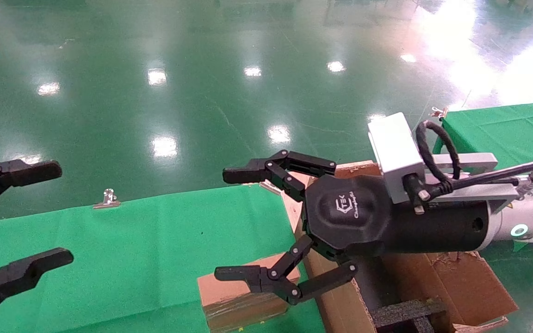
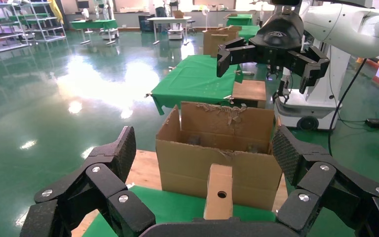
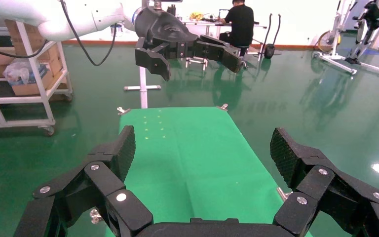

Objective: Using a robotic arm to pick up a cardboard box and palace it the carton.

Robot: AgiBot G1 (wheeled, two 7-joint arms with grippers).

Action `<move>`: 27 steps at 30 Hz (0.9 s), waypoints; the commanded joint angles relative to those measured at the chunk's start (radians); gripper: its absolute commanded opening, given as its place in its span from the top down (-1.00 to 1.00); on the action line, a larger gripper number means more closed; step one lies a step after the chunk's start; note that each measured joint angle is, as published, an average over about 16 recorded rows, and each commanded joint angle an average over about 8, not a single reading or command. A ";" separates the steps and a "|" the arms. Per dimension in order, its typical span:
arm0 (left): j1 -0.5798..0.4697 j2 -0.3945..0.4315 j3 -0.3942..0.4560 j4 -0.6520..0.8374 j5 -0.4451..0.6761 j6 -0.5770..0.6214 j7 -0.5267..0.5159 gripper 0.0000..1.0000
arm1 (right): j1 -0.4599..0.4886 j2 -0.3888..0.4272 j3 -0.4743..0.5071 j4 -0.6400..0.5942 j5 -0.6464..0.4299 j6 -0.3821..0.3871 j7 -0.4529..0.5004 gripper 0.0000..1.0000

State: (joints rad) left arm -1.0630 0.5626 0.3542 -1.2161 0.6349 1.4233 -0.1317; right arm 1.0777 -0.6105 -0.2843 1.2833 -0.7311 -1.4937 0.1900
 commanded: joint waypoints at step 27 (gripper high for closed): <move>0.000 0.000 0.000 0.000 0.000 0.000 0.000 0.96 | 0.000 0.000 0.000 0.000 0.000 0.000 0.000 -1.00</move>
State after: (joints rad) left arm -1.0630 0.5626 0.3542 -1.2161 0.6349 1.4233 -0.1317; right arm 1.0774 -0.6106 -0.2841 1.2832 -0.7312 -1.4937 0.1900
